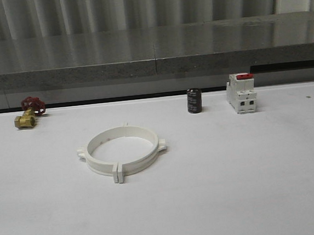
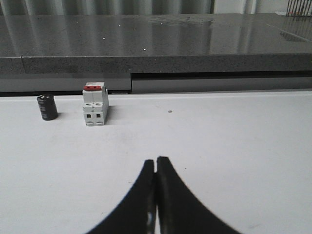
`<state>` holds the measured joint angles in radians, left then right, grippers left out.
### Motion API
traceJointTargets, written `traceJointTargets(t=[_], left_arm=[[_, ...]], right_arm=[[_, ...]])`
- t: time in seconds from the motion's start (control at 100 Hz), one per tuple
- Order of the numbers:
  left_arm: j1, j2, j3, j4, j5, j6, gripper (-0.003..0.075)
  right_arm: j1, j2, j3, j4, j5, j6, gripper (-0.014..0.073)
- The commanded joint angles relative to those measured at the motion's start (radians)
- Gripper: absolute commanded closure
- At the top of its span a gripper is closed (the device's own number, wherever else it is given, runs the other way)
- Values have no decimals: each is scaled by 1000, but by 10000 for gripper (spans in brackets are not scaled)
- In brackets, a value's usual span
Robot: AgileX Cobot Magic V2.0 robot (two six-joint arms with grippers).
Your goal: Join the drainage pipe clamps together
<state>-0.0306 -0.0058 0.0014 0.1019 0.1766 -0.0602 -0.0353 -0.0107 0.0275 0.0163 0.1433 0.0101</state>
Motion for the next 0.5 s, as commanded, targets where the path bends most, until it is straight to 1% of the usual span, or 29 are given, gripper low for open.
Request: traceJointTargets(t=[0.0, 0.49], left_arm=[[2, -25, 45, -9, -75, -22, 741], [2, -25, 45, -14, -86, -13, 741]], right_arm=[[-7, -15, -17, 0, -73, -10, 659], [-7, -15, -17, 0, -73, -10, 659]])
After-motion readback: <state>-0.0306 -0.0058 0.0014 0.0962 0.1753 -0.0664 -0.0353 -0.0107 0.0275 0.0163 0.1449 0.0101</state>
